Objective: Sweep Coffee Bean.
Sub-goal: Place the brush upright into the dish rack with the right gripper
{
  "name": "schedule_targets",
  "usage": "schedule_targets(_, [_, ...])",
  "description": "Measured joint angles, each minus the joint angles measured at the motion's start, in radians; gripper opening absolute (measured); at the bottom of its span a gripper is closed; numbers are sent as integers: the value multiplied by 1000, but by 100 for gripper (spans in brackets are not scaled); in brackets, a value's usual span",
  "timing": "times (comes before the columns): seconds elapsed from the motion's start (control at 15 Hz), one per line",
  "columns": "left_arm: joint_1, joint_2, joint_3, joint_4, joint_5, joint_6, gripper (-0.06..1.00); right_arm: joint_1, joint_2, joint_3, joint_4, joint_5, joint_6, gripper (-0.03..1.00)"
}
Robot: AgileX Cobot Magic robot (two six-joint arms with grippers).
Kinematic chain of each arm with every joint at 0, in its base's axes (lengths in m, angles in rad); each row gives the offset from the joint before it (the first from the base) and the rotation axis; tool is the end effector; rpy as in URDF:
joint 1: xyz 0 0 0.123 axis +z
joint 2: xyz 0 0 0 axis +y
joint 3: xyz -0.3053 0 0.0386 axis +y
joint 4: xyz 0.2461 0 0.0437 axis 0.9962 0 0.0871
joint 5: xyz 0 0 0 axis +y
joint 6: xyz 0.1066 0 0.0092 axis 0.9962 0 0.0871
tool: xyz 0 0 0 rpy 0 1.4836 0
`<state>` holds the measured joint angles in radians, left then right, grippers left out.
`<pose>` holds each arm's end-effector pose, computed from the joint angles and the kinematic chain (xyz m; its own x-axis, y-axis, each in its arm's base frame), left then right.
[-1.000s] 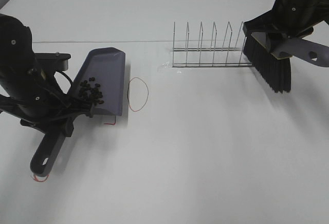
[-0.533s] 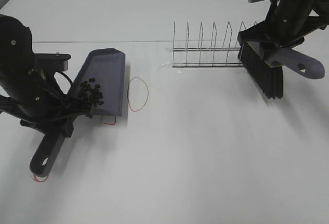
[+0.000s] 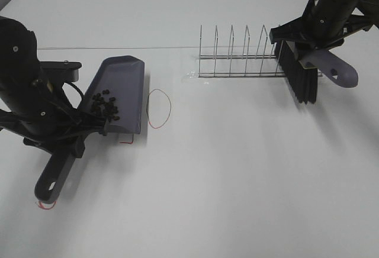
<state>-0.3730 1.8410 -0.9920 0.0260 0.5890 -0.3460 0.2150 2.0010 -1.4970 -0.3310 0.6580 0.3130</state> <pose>0.3147 -0.1215 0.1466 -0.9766 0.0399 -0.2115 0.0529 0.9970 -0.0562 0.4454 0.0755 0.2129 -0.8509 -0.1381 -0.5069 -0.0718 0.9863 -0.1483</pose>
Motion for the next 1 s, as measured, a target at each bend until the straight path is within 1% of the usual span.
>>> schedule_targets(0.13, [0, 0, 0, 0, -6, 0, 35, -1, 2, 0, -14, -41, 15, 38])
schedule_targets(0.33, [0, 0, 0, 0, -13, 0, 35, -4, 28, 0, -53, -71, 39, 38])
schedule_targets(0.6, [0, 0, 0, 0, -15, 0, 35, -4, 60, 0, -59, -107, 51, 38])
schedule_targets(0.87, [0, 0, 0, 0, -16, 0, 35, -5, 62, 0, -98, -163, 92, 38])
schedule_targets(1.0, [0, 0, 0, 0, -16, 0, 35, -5, 62, 0, -105, -167, 93, 38])
